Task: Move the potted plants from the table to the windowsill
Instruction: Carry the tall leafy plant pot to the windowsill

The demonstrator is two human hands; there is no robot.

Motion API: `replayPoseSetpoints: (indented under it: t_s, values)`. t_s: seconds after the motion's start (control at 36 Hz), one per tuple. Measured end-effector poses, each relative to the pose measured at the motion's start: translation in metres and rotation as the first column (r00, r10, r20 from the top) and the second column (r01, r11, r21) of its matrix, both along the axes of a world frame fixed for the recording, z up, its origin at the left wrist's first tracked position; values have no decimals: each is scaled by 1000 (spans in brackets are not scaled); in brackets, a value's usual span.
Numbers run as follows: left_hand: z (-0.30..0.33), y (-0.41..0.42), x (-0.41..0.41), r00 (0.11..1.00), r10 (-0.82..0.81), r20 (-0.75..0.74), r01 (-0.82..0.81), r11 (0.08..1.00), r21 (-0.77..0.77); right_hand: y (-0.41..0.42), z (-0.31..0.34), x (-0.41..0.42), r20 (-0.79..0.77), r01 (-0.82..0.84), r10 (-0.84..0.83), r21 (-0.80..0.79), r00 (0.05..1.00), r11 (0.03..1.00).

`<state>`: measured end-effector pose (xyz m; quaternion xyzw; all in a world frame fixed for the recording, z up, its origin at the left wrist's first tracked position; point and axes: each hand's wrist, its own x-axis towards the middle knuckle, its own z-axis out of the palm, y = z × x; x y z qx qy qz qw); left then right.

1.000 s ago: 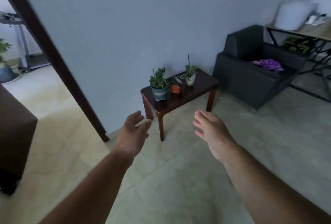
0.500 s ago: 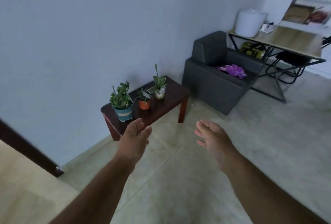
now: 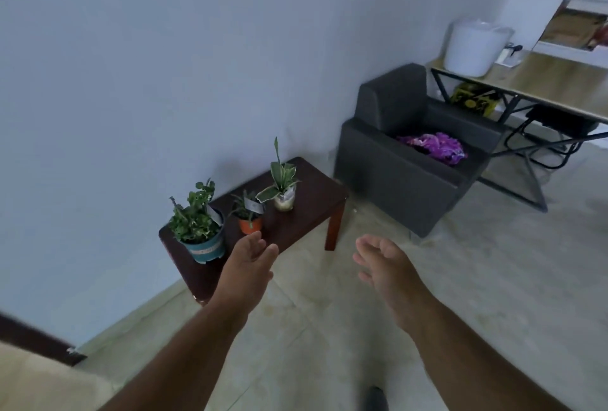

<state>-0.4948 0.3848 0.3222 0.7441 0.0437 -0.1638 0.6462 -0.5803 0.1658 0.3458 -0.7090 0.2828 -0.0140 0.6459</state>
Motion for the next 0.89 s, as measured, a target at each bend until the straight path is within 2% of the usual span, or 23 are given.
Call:
replayPoseSetpoints:
  t_s: [0.06,0.28,0.42,0.64,0.89]
  values:
    - [-5,-10,11,1000,1,-12,0,1000,25,-9,-2,12,-3,-9,9,-20,1000,1000]
    - [-32,-125,87,990,117,-73,-107,986,126,-135,-27,111,-31,-110,112,52,993,993]
    - [-42,-172,124,972,206,-110,-192,973,126,-191,-35,167,-58,-191,193,34,980,981]
    - [-64,-199,191,939,313,-143,-294,945,142,-217,-61,260,-117,-278,281,43,952,960]
    - [-129,-216,281,889,379,-257,-366,925,100,-222,-108,364,-225,-355,353,30,908,934]
